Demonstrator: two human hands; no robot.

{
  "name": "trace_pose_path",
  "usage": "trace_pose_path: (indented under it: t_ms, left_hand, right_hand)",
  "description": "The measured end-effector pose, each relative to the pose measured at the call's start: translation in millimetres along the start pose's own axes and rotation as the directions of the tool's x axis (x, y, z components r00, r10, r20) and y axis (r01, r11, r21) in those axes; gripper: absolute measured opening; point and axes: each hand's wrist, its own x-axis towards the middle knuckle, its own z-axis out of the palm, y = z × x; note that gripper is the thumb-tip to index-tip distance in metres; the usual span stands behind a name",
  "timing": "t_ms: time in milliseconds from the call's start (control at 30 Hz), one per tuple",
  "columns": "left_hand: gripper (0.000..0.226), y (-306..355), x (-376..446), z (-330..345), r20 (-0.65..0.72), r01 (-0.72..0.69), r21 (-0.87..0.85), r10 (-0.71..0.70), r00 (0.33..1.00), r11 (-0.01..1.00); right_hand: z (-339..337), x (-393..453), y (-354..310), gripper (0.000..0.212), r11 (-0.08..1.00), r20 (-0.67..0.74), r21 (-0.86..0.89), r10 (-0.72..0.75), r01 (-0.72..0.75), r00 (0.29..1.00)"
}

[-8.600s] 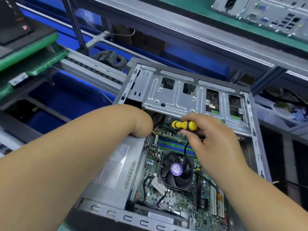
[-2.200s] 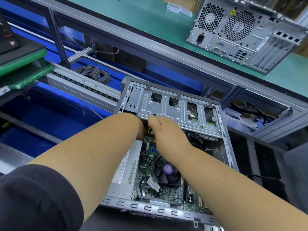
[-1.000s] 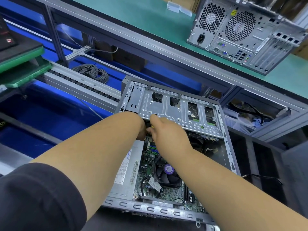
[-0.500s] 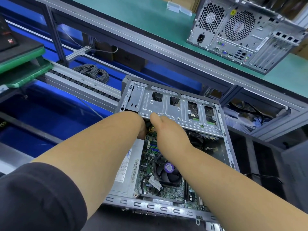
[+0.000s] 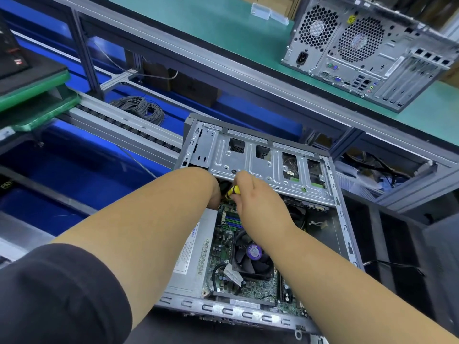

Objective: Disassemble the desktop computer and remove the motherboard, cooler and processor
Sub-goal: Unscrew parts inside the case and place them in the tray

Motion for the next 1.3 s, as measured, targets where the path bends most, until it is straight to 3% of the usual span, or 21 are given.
trace_pose_path:
  t_ms: [200,267,367,633,1000,1067,1200,1300]
  left_hand:
    - [0.039,-0.5,3.5,2.6,-0.029,0.011,-0.043,-0.013,0.999,0.999]
    - [0.038,0.0,4.4,3.4,-0.033,0.010,-0.044,-0.011,0.999,0.999]
    - [0.028,-0.7,4.5,2.8,-0.028,0.013,-0.056,-0.015,1.000,0.998]
    - [0.015,0.2,5.9,2.1,-0.012,0.007,-0.060,-0.008,1.000,0.998]
    - [0.022,-0.3,0.9,2.9,-0.064,0.024,-0.030,-0.026,0.998,0.999]
    - [0.017,-0.4,0.2,3.3,-0.061,0.016,-0.035,-0.018,0.998,0.999]
    - [0.033,-1.6,-1.1,3.2,-0.079,-0.011,-0.053,0.007,0.997,0.999]
    - [0.032,-1.9,0.4,2.2,-0.080,-0.017,-0.060,0.012,0.997,0.998]
  right_hand:
    - [-4.4,2.3,1.7,0.024,0.998,0.036,-0.055,0.004,-0.002,0.999]
    - [-5.6,3.6,2.5,0.032,0.998,0.027,-0.068,0.020,-0.018,0.999]
    - [-7.0,4.4,2.1,0.021,1.000,0.023,0.000,0.012,-0.012,1.000]
    - [-2.2,5.0,-0.6,0.025,0.998,-0.018,0.018,0.064,-0.064,0.998]
    - [0.9,9.7,-4.5,0.017,0.999,0.037,0.004,-0.034,0.034,0.999]
    - [-0.8,10.0,-4.3,0.024,0.999,0.029,-0.003,-0.046,0.047,0.998]
    - [-4.1,9.0,-5.5,0.047,0.997,0.023,-0.028,-0.071,0.072,0.997]
    - [-5.5,7.7,-4.1,0.052,0.997,0.010,-0.020,-0.078,0.078,0.997]
